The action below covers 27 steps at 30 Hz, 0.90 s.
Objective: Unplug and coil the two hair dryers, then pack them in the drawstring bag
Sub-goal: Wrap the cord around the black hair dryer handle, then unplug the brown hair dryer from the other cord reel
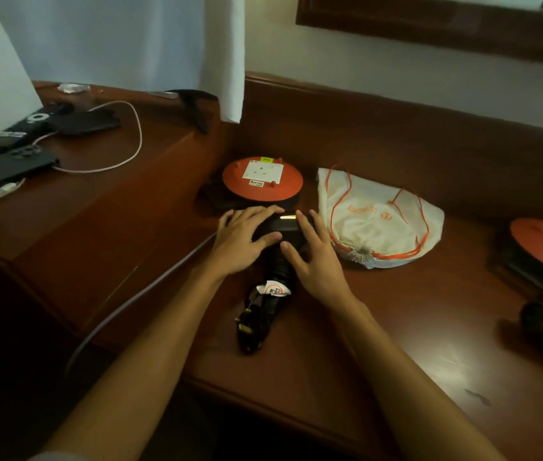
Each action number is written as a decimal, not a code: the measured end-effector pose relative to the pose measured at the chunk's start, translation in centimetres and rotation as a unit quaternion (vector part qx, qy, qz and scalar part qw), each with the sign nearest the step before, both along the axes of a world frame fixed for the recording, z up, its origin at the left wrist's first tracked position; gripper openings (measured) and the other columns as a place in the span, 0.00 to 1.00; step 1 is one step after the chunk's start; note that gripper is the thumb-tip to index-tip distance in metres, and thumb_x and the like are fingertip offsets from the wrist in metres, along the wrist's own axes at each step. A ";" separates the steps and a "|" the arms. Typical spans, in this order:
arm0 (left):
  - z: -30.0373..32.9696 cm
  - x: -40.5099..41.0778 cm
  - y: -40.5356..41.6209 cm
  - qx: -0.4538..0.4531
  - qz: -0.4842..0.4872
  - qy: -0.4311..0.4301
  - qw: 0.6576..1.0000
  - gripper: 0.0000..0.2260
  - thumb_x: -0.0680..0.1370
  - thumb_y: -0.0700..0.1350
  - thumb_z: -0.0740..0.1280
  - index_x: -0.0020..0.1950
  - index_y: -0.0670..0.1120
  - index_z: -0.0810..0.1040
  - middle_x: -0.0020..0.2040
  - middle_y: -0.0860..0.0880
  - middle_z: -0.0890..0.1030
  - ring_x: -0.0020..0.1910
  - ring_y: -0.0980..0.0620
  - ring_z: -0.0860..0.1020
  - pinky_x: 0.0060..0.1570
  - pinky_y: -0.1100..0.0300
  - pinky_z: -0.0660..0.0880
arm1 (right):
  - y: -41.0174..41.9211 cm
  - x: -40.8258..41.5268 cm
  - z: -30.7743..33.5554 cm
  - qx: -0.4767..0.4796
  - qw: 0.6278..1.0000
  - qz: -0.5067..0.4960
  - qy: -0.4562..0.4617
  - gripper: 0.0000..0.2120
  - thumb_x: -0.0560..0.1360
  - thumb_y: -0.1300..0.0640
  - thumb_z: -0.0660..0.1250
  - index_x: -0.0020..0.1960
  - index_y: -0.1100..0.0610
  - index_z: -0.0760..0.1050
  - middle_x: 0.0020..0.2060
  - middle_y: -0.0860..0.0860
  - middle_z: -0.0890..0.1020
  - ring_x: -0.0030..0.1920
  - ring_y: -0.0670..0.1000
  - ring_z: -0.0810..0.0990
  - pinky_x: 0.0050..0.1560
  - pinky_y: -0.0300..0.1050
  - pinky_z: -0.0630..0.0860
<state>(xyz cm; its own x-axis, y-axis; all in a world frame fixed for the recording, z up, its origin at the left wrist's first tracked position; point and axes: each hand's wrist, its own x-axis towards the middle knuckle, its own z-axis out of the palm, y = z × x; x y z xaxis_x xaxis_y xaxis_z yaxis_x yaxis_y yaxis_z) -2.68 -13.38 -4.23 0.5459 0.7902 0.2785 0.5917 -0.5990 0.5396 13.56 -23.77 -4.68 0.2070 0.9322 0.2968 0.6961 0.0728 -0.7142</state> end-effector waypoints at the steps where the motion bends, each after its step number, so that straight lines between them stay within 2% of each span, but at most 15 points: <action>1: 0.1 0.0 0.3 -0.004 0.001 -0.007 1.000 0.22 0.82 0.60 0.63 0.75 0.63 0.68 0.74 0.56 0.71 0.76 0.53 0.64 0.76 0.46 0.49 | 0.3 0.0 -0.2 0.002 1.000 -0.003 0.002 0.31 0.81 0.45 0.65 0.81 0.47 0.58 0.82 0.49 0.53 0.80 0.51 0.54 0.74 0.45 0.59; 4: 0.1 0.1 0.6 -0.012 -0.002 -0.023 1.000 0.21 0.81 0.60 0.64 0.75 0.63 0.69 0.74 0.56 0.72 0.76 0.53 0.64 0.78 0.45 0.48 | 0.7 -0.2 -0.6 0.012 1.000 -0.010 0.017 0.31 0.81 0.44 0.65 0.80 0.45 0.59 0.81 0.48 0.54 0.81 0.50 0.53 0.76 0.49 0.59; 6: 0.2 0.1 0.6 -0.013 -0.003 -0.029 0.999 0.21 0.81 0.60 0.65 0.74 0.63 0.70 0.75 0.57 0.71 0.77 0.53 0.63 0.78 0.43 0.45 | 0.6 -0.4 -0.7 0.023 0.999 -0.015 0.029 0.31 0.81 0.45 0.65 0.80 0.45 0.59 0.81 0.47 0.54 0.80 0.47 0.53 0.75 0.45 0.58; 9: 0.9 0.2 0.3 -0.027 -0.006 -0.009 1.000 0.22 0.80 0.62 0.65 0.75 0.64 0.69 0.79 0.55 0.66 0.82 0.51 0.54 0.77 0.40 0.36 | 0.2 -0.6 -0.6 0.029 0.997 -0.020 0.072 0.31 0.80 0.46 0.67 0.80 0.46 0.61 0.81 0.45 0.55 0.78 0.41 0.53 0.72 0.37 0.57; 12: 1.9 0.6 -0.7 -0.014 0.031 0.021 0.999 0.23 0.81 0.60 0.65 0.76 0.63 0.68 0.83 0.50 0.59 0.83 0.50 0.48 0.76 0.38 0.33 | -0.7 -0.5 -0.2 0.039 0.989 -0.032 0.141 0.29 0.80 0.48 0.68 0.79 0.47 0.64 0.79 0.46 0.63 0.78 0.40 0.58 0.77 0.42 0.61; 14: 2.9 1.0 -2.1 -0.001 0.056 0.014 0.998 0.25 0.81 0.56 0.67 0.78 0.61 0.67 0.83 0.50 0.58 0.83 0.50 0.48 0.77 0.38 0.35 | -2.3 0.1 0.1 0.049 0.985 -0.044 0.159 0.27 0.81 0.49 0.66 0.78 0.49 0.66 0.76 0.46 0.69 0.76 0.39 0.63 0.76 0.38 0.63; 18: 5.5 3.1 -5.9 0.024 0.042 -0.050 0.998 0.29 0.79 0.51 0.70 0.79 0.57 0.65 0.81 0.52 0.64 0.82 0.52 0.55 0.79 0.41 0.42 | -7.8 3.2 1.4 0.051 0.987 -0.062 0.141 0.23 0.82 0.53 0.66 0.76 0.52 0.69 0.69 0.45 0.76 0.66 0.34 0.73 0.63 0.27 0.70; 19: 6.3 4.2 -7.0 0.031 0.026 -0.059 0.997 0.30 0.79 0.51 0.71 0.79 0.57 0.65 0.80 0.52 0.66 0.81 0.51 0.57 0.79 0.41 0.44 | -9.3 4.5 2.0 0.058 0.986 -0.074 0.138 0.22 0.82 0.55 0.66 0.75 0.53 0.70 0.66 0.46 0.79 0.63 0.34 0.76 0.60 0.28 0.74; 22: 8.1 9.0 -10.3 0.033 -0.048 -0.049 0.997 0.31 0.78 0.51 0.72 0.80 0.55 0.64 0.78 0.51 0.69 0.80 0.50 0.61 0.79 0.42 0.49 | -14.1 9.2 4.6 0.099 0.981 -0.128 0.103 0.19 0.81 0.59 0.66 0.71 0.57 0.74 0.55 0.48 0.85 0.56 0.44 0.84 0.56 0.45 0.82; 25: 9.1 14.5 -13.8 0.025 -0.119 -0.031 0.992 0.30 0.79 0.53 0.71 0.79 0.55 0.66 0.77 0.50 0.71 0.78 0.48 0.64 0.78 0.45 0.52 | -19.1 13.5 7.3 0.110 0.974 -0.187 0.066 0.17 0.82 0.58 0.65 0.70 0.57 0.74 0.51 0.46 0.85 0.51 0.43 0.85 0.51 0.40 0.83; 27: 9.7 18.2 -16.4 0.022 -0.161 -0.030 0.986 0.27 0.80 0.53 0.70 0.78 0.55 0.68 0.76 0.50 0.72 0.76 0.48 0.66 0.77 0.44 0.56 | -22.0 16.6 8.5 0.117 0.964 -0.229 0.059 0.15 0.82 0.59 0.65 0.69 0.56 0.74 0.52 0.49 0.85 0.50 0.45 0.85 0.49 0.41 0.83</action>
